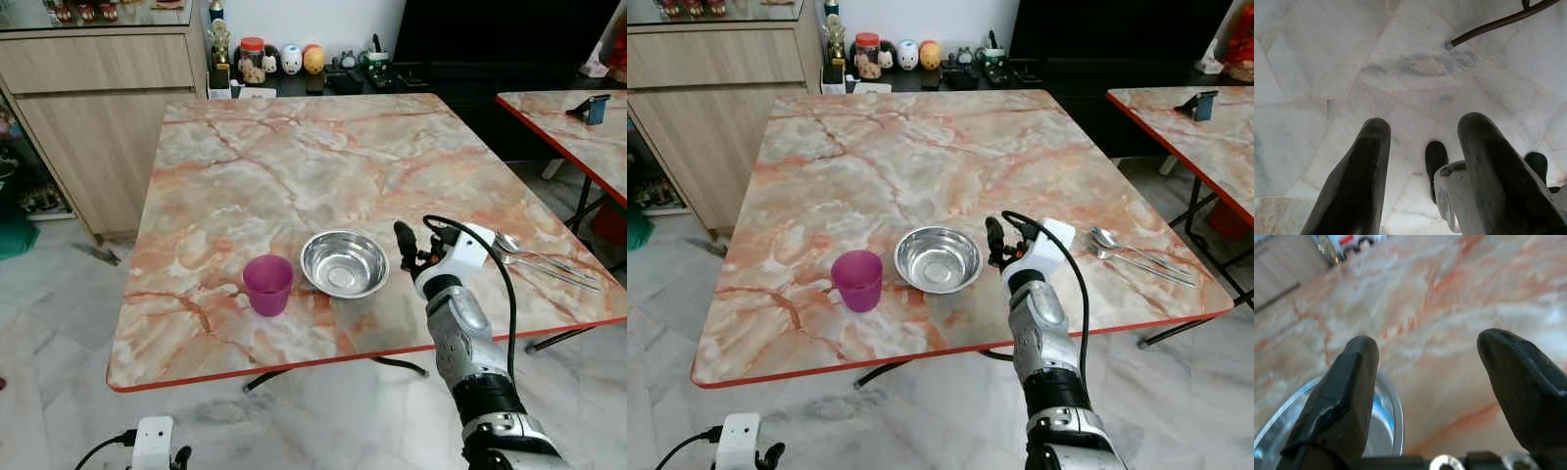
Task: Setting the table
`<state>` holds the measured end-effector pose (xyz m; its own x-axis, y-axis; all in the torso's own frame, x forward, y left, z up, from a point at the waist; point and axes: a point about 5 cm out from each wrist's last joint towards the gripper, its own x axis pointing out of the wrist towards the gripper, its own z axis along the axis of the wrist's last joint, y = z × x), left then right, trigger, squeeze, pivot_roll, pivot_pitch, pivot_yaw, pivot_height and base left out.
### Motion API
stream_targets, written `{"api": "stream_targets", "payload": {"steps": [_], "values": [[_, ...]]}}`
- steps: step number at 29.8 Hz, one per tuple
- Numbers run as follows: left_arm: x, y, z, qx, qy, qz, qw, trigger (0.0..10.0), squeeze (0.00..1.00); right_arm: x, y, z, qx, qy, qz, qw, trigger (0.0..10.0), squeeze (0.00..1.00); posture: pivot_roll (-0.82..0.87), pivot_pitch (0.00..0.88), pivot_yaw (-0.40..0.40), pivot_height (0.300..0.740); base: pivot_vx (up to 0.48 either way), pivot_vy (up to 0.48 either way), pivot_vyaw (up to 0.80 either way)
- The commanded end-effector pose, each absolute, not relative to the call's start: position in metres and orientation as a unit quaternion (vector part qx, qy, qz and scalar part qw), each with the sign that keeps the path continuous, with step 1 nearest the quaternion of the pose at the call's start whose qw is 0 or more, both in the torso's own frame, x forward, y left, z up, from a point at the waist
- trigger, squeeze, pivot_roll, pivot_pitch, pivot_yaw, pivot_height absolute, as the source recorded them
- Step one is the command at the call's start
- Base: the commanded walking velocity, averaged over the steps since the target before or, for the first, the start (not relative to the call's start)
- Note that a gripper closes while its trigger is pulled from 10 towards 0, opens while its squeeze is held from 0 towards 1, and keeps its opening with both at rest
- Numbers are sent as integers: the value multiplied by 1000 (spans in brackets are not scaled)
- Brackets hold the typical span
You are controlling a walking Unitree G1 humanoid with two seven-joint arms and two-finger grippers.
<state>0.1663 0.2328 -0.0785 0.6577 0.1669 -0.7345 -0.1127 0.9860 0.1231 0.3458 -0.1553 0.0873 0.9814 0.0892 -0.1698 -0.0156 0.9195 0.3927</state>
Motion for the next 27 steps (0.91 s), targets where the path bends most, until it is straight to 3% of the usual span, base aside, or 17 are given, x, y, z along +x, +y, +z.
{"api": "stream_targets", "payload": {"steps": [1, 27], "values": [[165, 232, -80, 34, 414, 76, 906, 10000, 0, 347, -152, 86, 189, 112, 38, 975, 10000, 0, 6, 0, -69, 740, 0, 0, 0], [161, 235, -81, 35, 419, 76, 904, 10000, 0, 344, -143, 77, 198, 152, 79, 965, 10000, 0, 8, 0, -67, 740, 0, 0, 0]]}}
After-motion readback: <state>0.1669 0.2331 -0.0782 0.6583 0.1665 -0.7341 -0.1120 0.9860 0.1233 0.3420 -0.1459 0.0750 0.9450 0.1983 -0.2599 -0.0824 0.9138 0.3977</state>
